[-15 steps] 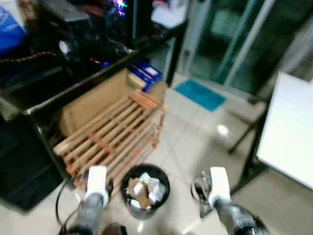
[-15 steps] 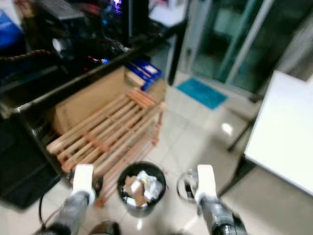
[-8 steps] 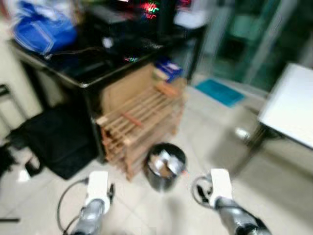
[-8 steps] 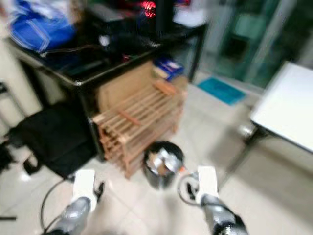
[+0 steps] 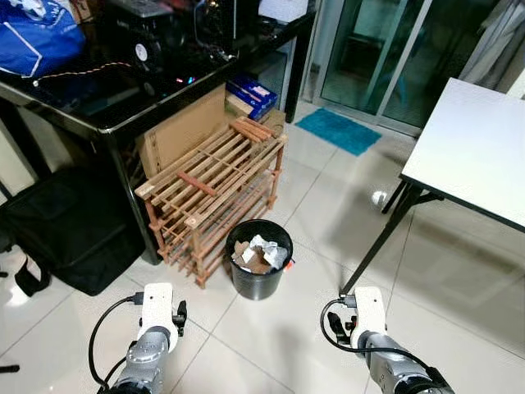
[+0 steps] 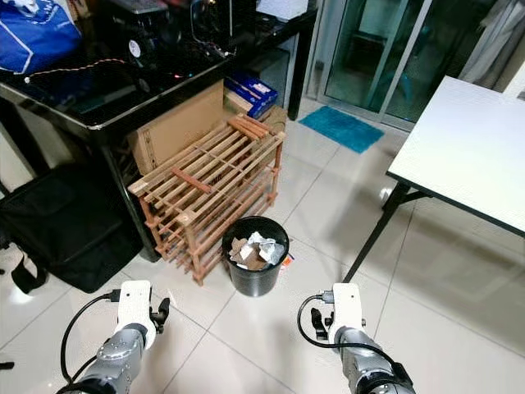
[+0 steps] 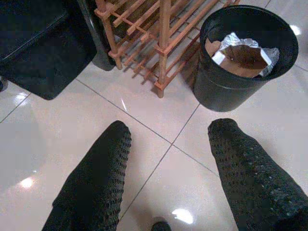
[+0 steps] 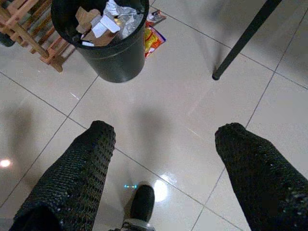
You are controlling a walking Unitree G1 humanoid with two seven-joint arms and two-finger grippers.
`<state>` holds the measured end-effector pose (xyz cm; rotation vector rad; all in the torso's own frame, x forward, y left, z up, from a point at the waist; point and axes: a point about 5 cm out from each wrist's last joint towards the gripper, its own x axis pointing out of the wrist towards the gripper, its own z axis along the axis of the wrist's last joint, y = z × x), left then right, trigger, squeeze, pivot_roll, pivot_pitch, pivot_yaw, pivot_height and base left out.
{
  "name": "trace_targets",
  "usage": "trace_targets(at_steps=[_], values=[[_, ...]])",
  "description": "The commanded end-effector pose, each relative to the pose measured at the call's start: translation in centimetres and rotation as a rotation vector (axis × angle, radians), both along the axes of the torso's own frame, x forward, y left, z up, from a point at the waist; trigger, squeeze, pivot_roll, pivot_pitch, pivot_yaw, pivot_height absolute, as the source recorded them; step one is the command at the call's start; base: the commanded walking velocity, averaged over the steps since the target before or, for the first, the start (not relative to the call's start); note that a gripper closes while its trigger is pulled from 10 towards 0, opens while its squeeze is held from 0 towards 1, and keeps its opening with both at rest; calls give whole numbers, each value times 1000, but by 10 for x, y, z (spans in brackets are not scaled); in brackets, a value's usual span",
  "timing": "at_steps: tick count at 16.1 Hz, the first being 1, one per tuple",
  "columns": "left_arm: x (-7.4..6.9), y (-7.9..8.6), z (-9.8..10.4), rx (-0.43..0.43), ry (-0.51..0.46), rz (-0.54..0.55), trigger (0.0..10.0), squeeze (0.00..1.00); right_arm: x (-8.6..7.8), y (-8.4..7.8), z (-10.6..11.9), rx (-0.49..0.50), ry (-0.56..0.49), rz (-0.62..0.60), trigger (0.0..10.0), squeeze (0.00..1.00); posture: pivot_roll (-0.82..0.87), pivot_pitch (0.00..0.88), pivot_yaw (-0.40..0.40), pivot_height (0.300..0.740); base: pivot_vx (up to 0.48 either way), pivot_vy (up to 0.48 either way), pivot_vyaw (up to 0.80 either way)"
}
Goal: Picking trash to rubbish bin
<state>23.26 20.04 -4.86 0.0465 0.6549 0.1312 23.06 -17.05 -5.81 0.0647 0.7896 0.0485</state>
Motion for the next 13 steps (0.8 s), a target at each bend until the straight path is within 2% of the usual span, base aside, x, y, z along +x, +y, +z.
trace_targets(at_steps=[1,5,13], values=[[2,0,1,-7,3,0,10000,0,3,-2,3,-11,-11,4,10000,0,39,0,-81,740,0,0,0],[3,-2,1,-11,6,-4,10000,0,4,-2,3,-7,-7,4,10000,0,38,0,-80,740,0,0,0],[4,-3,1,-5,11,-17,10000,0,1,1,0,-15,21,22,10000,0,39,0,-81,740,0,0,-791]])
